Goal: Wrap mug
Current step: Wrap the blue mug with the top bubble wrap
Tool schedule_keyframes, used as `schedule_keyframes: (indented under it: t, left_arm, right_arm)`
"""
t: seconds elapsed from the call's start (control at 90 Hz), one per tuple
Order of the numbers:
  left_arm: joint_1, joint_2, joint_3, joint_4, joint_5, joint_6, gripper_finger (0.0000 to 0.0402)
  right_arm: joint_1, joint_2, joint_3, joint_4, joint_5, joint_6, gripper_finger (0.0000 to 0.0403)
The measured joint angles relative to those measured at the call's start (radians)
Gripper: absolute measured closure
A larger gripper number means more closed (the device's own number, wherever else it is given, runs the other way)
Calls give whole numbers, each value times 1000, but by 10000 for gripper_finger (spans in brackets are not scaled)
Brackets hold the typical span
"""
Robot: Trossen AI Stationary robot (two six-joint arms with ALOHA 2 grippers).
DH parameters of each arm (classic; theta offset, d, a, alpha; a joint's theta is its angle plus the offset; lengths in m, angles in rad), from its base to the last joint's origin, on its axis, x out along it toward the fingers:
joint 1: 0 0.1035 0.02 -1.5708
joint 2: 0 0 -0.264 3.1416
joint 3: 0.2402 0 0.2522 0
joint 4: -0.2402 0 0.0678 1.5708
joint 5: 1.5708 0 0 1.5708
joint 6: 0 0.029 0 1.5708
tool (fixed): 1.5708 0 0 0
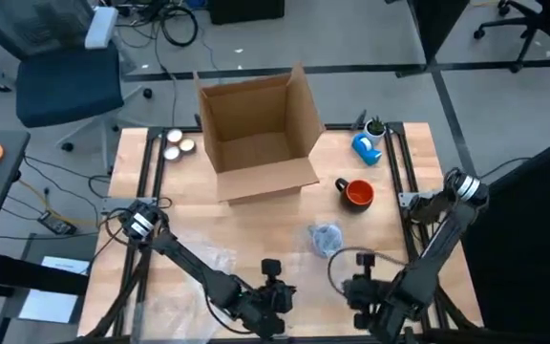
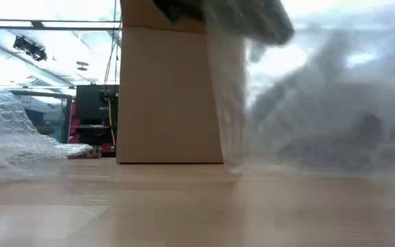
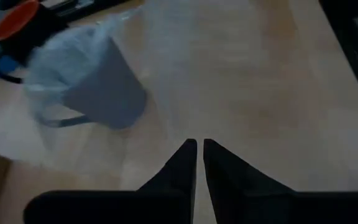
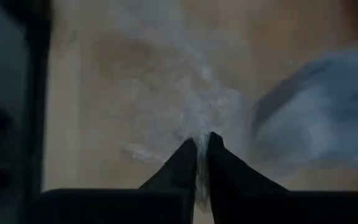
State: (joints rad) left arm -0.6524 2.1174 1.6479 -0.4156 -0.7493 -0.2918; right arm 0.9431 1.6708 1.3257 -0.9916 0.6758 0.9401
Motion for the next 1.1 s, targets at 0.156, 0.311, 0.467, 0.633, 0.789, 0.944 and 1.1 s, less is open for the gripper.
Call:
schedule_keyframes:
  t: [0.156, 0.311, 0.467, 0.633, 0.789, 0.944, 1.1]
  left_arm:
    - [-6, 1, 37, -172, -13, -52, 386]
    - [-8, 2, 85, -487, -44, -216, 386]
    - [-31, 2, 112, -786, -91, -449, 386]
    - [-43, 2, 112, -843, -126, -549, 386]
    - [6, 2, 72, -614, 59, -451, 386]
    - [46, 3, -12, -222, 284, -245, 386]
    - [65, 3, -71, 109, 304, -74, 386]
  right_arm:
    - [-38, -64, 2, -79, 89, 4, 403]
    - [-80, -74, 1, -148, 88, 5, 403]
    - [-121, -69, -8, -170, 64, 1, 403]
    - [-178, -69, -22, -179, 61, -82, 403]
    - [-262, -69, -63, -169, 4, -222, 403]
    - [-351, -69, -109, -122, -135, -371, 403]
    - [-409, -69, -130, -10, -242, -532, 403]
